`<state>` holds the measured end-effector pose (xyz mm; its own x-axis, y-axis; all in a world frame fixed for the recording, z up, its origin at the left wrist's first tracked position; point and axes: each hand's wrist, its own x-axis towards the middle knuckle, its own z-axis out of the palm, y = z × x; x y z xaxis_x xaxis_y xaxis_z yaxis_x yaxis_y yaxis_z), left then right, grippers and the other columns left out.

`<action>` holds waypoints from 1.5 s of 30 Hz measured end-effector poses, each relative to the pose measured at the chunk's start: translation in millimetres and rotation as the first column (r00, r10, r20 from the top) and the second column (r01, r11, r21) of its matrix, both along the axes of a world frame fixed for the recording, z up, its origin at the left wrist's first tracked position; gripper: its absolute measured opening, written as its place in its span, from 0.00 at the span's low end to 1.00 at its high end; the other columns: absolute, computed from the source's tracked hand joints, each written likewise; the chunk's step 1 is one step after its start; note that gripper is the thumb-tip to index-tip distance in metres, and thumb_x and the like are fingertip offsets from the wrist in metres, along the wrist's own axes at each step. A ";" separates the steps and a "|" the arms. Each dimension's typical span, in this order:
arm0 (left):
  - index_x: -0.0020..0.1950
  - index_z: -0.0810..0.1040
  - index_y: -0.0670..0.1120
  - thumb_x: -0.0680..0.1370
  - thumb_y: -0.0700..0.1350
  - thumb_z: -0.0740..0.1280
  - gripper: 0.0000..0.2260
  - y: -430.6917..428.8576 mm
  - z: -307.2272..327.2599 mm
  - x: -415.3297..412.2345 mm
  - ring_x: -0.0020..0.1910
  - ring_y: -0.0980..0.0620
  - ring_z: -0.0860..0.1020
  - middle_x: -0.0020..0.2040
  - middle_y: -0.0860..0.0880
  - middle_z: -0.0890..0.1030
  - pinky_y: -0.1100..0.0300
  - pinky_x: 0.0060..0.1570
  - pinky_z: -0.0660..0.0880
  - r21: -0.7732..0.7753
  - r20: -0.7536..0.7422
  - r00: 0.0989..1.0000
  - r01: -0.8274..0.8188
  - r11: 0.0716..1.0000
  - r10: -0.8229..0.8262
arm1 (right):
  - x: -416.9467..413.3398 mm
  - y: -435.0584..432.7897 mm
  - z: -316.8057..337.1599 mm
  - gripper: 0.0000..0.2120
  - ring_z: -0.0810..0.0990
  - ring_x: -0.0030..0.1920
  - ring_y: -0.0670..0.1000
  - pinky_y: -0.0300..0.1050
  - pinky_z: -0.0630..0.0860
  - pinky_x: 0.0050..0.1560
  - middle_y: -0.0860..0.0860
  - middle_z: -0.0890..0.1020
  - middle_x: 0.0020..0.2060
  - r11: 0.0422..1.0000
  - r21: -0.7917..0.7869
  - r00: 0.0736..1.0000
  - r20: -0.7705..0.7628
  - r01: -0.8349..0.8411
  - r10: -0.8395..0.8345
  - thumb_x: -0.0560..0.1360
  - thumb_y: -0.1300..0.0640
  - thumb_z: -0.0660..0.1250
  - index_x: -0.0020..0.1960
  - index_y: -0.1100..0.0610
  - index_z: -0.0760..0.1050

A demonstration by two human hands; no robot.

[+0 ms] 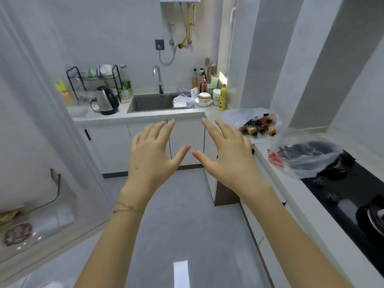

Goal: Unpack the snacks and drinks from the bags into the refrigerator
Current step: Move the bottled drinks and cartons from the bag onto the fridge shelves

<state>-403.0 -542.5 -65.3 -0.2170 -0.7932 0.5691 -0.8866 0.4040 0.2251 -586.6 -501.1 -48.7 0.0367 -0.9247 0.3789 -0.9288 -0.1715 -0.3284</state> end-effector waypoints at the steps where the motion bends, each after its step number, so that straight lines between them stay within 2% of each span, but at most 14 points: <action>1: 0.75 0.66 0.51 0.75 0.68 0.54 0.33 -15.5 -5.6 -11.9 0.72 0.47 0.67 0.71 0.49 0.72 0.47 0.67 0.64 0.015 0.013 1.000 0.018 1.000 -0.018 | -11.7 -11.2 -4.3 0.36 0.51 0.77 0.53 0.55 0.50 0.74 0.48 0.54 0.78 0.999 0.012 1.000 0.001 0.031 -0.031 0.76 0.34 0.58 0.78 0.40 0.47; 7: 0.77 0.62 0.54 0.74 0.70 0.50 0.35 -118.8 -34.0 -79.7 0.76 0.44 0.59 0.75 0.47 0.66 0.43 0.73 0.56 0.103 0.055 0.992 0.112 0.988 -0.118 | -77.0 -90.7 -29.6 0.36 0.51 0.76 0.53 0.56 0.51 0.74 0.48 0.55 0.77 0.978 0.070 0.981 -0.023 0.194 -0.193 0.75 0.34 0.60 0.78 0.41 0.50; 13: 0.78 0.60 0.54 0.76 0.69 0.54 0.34 -214.9 -53.3 -147.8 0.78 0.43 0.51 0.79 0.46 0.58 0.41 0.75 0.49 0.137 0.091 0.970 0.213 0.967 -0.226 | -140.7 -159.8 -41.9 0.36 0.49 0.77 0.54 0.57 0.49 0.75 0.49 0.54 0.78 0.940 0.085 0.944 -0.030 0.329 -0.328 0.75 0.35 0.60 0.78 0.42 0.50; 20: 0.78 0.59 0.54 0.73 0.70 0.47 0.36 -288.4 -85.9 -231.2 0.78 0.44 0.52 0.78 0.47 0.59 0.42 0.74 0.47 0.197 0.082 0.928 0.342 0.919 -0.363 | -216.5 -222.7 -80.2 0.35 0.48 0.77 0.56 0.58 0.48 0.75 0.49 0.52 0.78 0.885 0.153 0.897 -0.034 0.440 -0.440 0.76 0.37 0.60 0.78 0.43 0.50; 26: 0.78 0.58 0.55 0.72 0.70 0.45 0.38 -357.4 -117.0 -303.3 0.79 0.44 0.50 0.79 0.48 0.57 0.42 0.74 0.45 0.241 0.117 0.909 0.365 0.899 -0.401 | -291.5 -291.0 -114.1 0.36 0.47 0.77 0.56 0.59 0.49 0.75 0.50 0.51 0.78 0.861 0.239 0.891 -0.041 0.448 -0.452 0.76 0.38 0.61 0.78 0.44 0.49; 31: 0.79 0.56 0.55 0.71 0.71 0.41 0.39 -416.9 -136.3 -365.1 0.79 0.44 0.49 0.79 0.48 0.56 0.43 0.74 0.43 0.283 0.164 0.915 0.315 0.906 -0.369 | -362.5 -352.8 -129.5 0.36 0.48 0.77 0.56 0.57 0.50 0.74 0.50 0.51 0.78 0.854 0.271 0.893 -0.055 0.444 -0.447 0.76 0.38 0.61 0.78 0.45 0.49; 35: 0.78 0.59 0.54 0.71 0.70 0.43 0.39 -454.0 -159.2 -407.0 0.79 0.43 0.50 0.79 0.47 0.58 0.42 0.74 0.44 0.338 0.167 0.921 0.283 0.898 -0.353 | -409.1 -399.4 -142.0 0.35 0.48 0.77 0.57 0.57 0.50 0.74 0.52 0.52 0.78 0.857 0.326 0.914 -0.073 0.400 -0.399 0.77 0.40 0.62 0.79 0.46 0.50; 45: 0.78 0.57 0.54 0.69 0.70 0.39 0.41 -528.1 -202.2 -463.7 0.79 0.44 0.49 0.79 0.48 0.56 0.43 0.74 0.42 0.480 0.201 0.905 0.242 0.843 -0.374 | -465.7 -482.6 -187.2 0.33 0.52 0.76 0.56 0.57 0.53 0.75 0.54 0.55 0.77 0.835 0.435 0.934 -0.047 0.338 -0.354 0.77 0.44 0.63 0.78 0.48 0.53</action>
<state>-866.7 -1070.6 -267.5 -0.5870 -0.8072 0.0623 -0.7833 0.5857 0.2082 -1052.3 -983.7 -235.9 -0.3215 -0.9448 -0.0635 -0.8879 0.3241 -0.3266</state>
